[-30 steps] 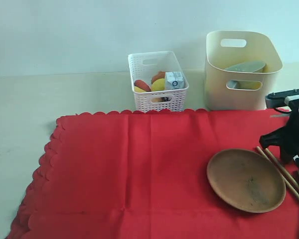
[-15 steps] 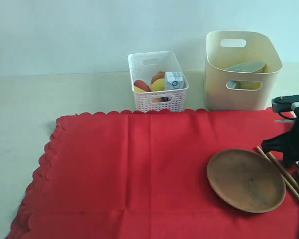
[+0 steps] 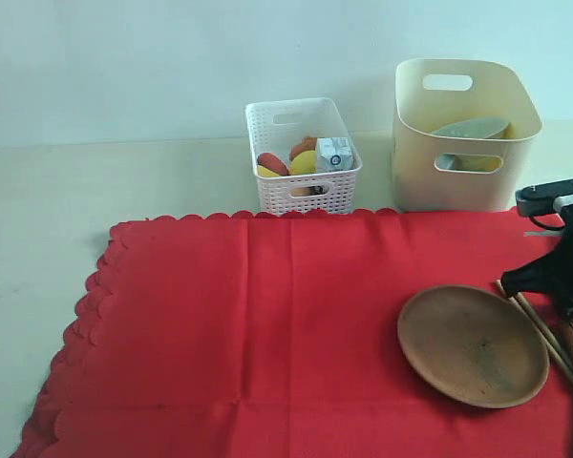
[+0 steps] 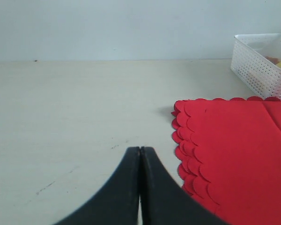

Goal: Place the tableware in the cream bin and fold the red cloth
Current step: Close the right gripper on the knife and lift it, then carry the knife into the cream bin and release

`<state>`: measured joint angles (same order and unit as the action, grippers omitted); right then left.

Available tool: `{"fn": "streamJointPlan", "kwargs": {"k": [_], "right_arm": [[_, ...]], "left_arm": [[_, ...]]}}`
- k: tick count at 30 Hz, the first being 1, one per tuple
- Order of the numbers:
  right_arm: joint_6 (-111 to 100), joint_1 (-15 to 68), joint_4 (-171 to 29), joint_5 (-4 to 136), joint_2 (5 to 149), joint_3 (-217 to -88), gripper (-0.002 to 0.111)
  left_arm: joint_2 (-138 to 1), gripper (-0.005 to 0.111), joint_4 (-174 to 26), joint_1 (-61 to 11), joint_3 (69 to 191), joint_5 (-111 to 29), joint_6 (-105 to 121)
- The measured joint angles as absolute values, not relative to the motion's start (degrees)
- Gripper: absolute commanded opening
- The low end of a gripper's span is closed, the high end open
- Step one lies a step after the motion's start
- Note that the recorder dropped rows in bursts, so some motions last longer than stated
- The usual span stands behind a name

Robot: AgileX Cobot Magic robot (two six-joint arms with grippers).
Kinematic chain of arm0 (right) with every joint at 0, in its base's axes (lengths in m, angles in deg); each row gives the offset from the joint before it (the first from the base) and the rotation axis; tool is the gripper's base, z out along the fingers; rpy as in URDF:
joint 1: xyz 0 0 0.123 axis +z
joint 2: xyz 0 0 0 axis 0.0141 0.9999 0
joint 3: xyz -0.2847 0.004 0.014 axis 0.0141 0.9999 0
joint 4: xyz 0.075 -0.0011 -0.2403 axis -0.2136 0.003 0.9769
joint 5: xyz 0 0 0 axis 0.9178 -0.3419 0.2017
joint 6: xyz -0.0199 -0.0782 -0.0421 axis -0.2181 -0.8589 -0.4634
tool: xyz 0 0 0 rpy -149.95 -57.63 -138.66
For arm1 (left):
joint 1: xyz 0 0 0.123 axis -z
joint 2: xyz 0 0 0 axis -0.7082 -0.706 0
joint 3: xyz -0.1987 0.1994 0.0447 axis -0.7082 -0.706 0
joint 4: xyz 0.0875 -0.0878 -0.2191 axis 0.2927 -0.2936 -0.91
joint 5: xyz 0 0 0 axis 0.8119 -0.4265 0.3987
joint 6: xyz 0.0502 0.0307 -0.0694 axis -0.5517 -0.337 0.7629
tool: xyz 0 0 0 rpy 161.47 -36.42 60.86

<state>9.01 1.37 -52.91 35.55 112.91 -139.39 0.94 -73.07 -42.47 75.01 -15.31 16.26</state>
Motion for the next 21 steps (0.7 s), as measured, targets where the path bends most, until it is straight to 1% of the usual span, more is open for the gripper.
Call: {"fn": "streamJointPlan", "kwargs": {"k": [8,15,21], "right_arm": [[14.09,1.40,-48.00,35.89,109.95,-138.25,0.000],[14.37,1.28,-46.94,37.54,98.94,-137.99,0.000],[11.54,1.28,-49.02,37.44,95.75,-140.36,0.000]], "left_arm": [[0.94,0.000,-73.07,-42.47,75.01,-15.31,16.26],[0.94,0.000,-73.07,-42.47,75.01,-15.31,16.26],[0.94,0.000,-73.07,-42.47,75.01,-15.31,16.26]]}}
